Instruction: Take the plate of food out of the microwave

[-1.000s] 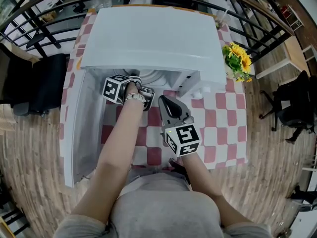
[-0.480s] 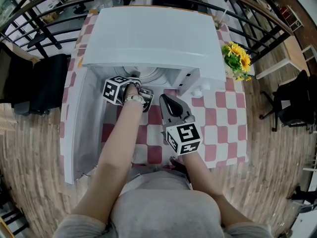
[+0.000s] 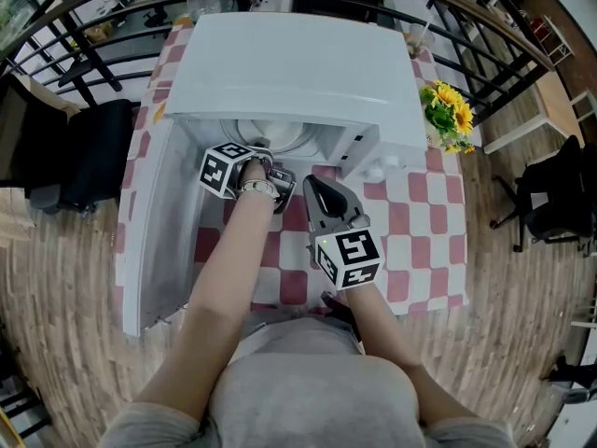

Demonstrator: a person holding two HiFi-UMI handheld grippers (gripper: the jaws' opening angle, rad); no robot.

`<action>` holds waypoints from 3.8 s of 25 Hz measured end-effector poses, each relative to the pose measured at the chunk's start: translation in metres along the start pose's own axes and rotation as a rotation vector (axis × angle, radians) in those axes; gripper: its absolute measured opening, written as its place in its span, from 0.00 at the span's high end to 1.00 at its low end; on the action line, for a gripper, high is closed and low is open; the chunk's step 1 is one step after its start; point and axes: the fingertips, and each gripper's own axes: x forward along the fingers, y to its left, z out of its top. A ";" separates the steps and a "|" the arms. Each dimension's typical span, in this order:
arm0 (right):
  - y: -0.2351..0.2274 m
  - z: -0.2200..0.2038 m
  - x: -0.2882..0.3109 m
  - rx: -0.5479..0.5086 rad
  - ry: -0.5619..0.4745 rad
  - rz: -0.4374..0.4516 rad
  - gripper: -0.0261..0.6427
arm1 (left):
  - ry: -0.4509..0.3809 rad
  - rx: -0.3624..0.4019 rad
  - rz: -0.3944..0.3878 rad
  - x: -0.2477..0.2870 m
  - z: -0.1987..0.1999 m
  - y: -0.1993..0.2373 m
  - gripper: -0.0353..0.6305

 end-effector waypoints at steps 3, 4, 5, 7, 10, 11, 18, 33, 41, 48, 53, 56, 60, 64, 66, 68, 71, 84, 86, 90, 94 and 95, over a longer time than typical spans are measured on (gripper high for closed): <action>0.002 0.001 -0.001 -0.003 -0.002 0.004 0.93 | 0.000 0.001 -0.009 -0.003 -0.001 0.000 0.62; 0.002 0.001 -0.001 -0.004 -0.002 0.004 0.93 | 0.000 0.000 -0.012 -0.004 -0.001 0.000 0.63; 0.002 0.002 -0.002 -0.005 -0.003 0.005 0.93 | -0.001 0.000 -0.016 -0.005 -0.001 0.000 0.64; 0.003 0.003 -0.003 -0.007 -0.005 0.004 0.93 | -0.002 -0.002 -0.023 -0.007 -0.002 -0.001 0.67; 0.003 0.003 -0.004 -0.007 -0.007 0.001 0.93 | 0.000 -0.015 -0.035 -0.010 -0.003 -0.002 0.71; 0.004 0.003 -0.005 -0.008 -0.008 0.001 0.93 | 0.001 -0.020 -0.038 -0.011 -0.003 -0.002 0.73; 0.006 0.006 -0.008 -0.011 -0.015 0.001 0.93 | 0.009 -0.066 -0.061 -0.018 -0.006 -0.003 0.82; 0.005 0.006 -0.011 -0.011 -0.017 -0.013 0.93 | 0.020 -0.104 -0.128 -0.027 -0.011 -0.006 0.90; 0.009 0.005 -0.014 -0.019 -0.017 -0.016 0.93 | 0.020 -0.104 -0.234 -0.033 -0.013 -0.015 0.92; 0.013 0.005 -0.017 -0.024 -0.017 -0.020 0.93 | 0.029 -0.075 -0.311 -0.043 -0.013 -0.023 0.92; 0.016 0.005 -0.018 -0.032 -0.014 -0.019 0.93 | 0.035 -0.060 -0.368 -0.049 -0.015 -0.029 0.92; 0.017 0.004 -0.019 -0.035 -0.017 -0.025 0.93 | 0.035 -0.047 -0.397 -0.053 -0.014 -0.032 0.92; 0.017 0.007 -0.023 -0.014 -0.039 -0.033 0.93 | 0.041 -0.037 -0.426 -0.059 -0.018 -0.035 0.92; 0.019 0.011 -0.026 -0.013 -0.054 -0.031 0.93 | 0.043 -0.023 -0.448 -0.069 -0.019 -0.038 0.92; 0.020 0.013 -0.027 -0.019 -0.061 -0.034 0.93 | 0.044 -0.013 -0.456 -0.073 -0.021 -0.039 0.92; 0.020 0.014 -0.027 -0.028 -0.066 -0.039 0.93 | 0.045 -0.004 -0.466 -0.078 -0.021 -0.039 0.92; 0.021 0.018 -0.029 -0.037 -0.078 -0.048 0.93 | 0.047 0.010 -0.490 -0.086 -0.024 -0.040 0.92; 0.035 0.019 -0.049 -0.049 -0.094 -0.071 0.93 | 0.041 0.039 -0.589 -0.119 -0.033 -0.040 0.92; 0.038 0.018 -0.052 -0.047 -0.095 -0.073 0.93 | 0.039 0.042 -0.601 -0.124 -0.033 -0.039 0.92; 0.042 0.019 -0.058 -0.044 -0.103 -0.080 0.93 | 0.039 0.045 -0.611 -0.133 -0.035 -0.035 0.92; 0.044 0.017 -0.065 -0.031 -0.106 -0.093 0.93 | 0.035 0.039 -0.631 -0.142 -0.040 -0.033 0.92; 0.044 0.017 -0.066 -0.028 -0.106 -0.098 0.93 | 0.033 0.038 -0.637 -0.145 -0.042 -0.033 0.92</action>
